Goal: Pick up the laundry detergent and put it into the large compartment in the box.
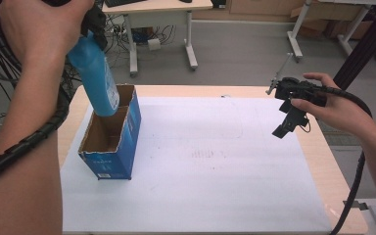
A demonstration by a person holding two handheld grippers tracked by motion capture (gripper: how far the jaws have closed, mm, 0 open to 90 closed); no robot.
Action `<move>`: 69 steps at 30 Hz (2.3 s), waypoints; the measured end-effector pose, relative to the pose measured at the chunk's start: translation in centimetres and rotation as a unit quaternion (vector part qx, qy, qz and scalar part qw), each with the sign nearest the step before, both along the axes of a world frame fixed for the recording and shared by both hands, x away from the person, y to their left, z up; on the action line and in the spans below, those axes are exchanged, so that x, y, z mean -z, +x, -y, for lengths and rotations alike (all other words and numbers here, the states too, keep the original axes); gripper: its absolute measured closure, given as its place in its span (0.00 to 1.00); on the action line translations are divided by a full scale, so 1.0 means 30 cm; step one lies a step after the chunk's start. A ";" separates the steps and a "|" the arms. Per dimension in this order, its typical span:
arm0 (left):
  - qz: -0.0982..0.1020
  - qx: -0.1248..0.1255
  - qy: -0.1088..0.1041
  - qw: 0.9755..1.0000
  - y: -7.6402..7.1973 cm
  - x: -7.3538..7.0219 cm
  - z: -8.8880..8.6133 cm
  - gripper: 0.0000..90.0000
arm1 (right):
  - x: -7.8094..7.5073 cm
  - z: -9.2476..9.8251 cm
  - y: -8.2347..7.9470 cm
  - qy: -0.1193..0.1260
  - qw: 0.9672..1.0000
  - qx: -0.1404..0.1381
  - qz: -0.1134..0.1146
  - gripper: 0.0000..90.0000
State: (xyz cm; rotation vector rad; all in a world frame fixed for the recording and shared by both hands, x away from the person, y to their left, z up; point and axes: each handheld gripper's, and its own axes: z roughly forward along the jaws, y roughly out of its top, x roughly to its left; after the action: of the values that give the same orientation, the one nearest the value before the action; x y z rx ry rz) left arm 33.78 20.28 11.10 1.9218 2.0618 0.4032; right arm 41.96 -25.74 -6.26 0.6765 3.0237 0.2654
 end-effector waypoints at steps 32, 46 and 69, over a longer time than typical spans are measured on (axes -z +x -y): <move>-0.046 0.005 0.005 0.999 0.103 0.309 -0.111 0.42 | 0.024 -0.044 0.011 -0.012 1.000 0.001 0.001 0.04; -0.050 0.018 0.006 0.999 0.108 0.434 -0.111 0.42 | 0.031 -0.043 0.007 -0.016 1.000 0.002 0.001 0.04; -0.072 0.025 0.002 0.997 0.140 0.615 -0.117 0.42 | 0.060 -0.053 0.019 -0.017 1.000 0.003 -0.008 0.04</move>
State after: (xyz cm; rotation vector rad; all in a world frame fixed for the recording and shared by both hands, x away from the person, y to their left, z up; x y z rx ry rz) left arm 37.99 23.78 -7.34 2.0563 2.0958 0.2645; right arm 42.52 -24.15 -8.06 0.6884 3.0324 0.2101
